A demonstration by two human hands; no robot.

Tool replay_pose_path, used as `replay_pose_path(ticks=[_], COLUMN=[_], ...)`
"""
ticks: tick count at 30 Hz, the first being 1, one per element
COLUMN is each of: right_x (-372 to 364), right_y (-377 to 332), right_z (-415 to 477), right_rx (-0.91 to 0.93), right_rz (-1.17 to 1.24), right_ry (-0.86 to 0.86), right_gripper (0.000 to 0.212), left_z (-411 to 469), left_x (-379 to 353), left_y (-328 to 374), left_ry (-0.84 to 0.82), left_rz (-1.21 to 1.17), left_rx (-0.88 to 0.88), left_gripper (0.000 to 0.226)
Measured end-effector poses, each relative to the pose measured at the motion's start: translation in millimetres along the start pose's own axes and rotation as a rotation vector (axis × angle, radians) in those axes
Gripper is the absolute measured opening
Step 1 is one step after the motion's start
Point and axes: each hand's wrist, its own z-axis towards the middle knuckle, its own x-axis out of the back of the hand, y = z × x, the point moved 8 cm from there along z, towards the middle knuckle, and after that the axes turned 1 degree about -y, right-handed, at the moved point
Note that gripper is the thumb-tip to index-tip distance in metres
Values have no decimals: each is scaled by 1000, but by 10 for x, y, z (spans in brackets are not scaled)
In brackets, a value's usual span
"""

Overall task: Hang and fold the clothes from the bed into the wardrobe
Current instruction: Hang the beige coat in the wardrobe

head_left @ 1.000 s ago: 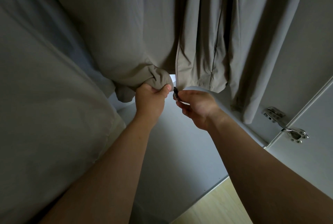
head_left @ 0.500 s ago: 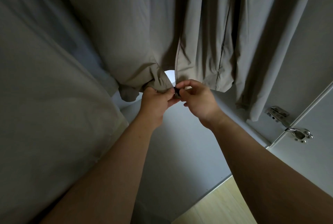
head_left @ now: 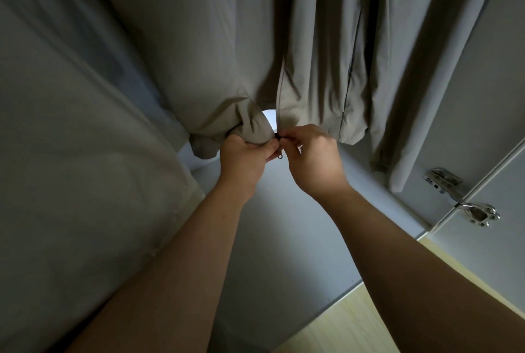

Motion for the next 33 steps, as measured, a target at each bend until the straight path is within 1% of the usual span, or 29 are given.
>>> replay_pose_path(ticks=[1, 2, 5, 7, 11, 14, 16, 18, 22, 24, 28, 31, 33], right_x=[-9, -12, 5, 15, 59, 48, 16, -11, -70, -101, -125, -68, -12], right_y=[-20, -16, 46, 107, 175, 182, 184, 195, 199, 206, 166, 125, 74], right_z=[-13, -22, -22, -7, 19, 24, 23, 22, 17, -4, -63, -72, -72], right_rx=[54, 67, -5, -74, -146, -167, -174, -181, -159, -150, -70, -18, 49], right_rz=[-67, -88, -27, 35, 160, 187, 191, 197, 168, 167, 126, 130, 72], right_ry=[24, 48, 108, 122, 118, 109, 95, 83, 12, -45, -174, -206, -223], right_gripper=[15, 14, 13, 14, 17, 13, 13, 13, 12, 11, 9, 7, 8], left_z=[5, 3, -15, -15, 9, -9, -33, -53, -61, -66, -65, -32, -8], left_x=[-9, -19, -41, -31, 24, -39, -103, -135, -79, -69, -38, 3, -6], left_y=[11, 21, 37, 6, -98, -183, -221, -263, -345, -378, -435, -451, -443], left_ry=[4, 9, 28, 43, 66, -12, -102, -140, -43, -27, 17, 104, 133], left_rz=[20, 32, -12, -114, -219, -239, -225, -244, -385, -398, -267, -187, -172], left_rx=[-16, -29, -39, 8, 149, 245, 279, 310, 416, 457, 484, 464, 428], left_gripper=[20, 22, 18, 8, 21, 17, 15, 17, 27, 32, 25, 18, 14])
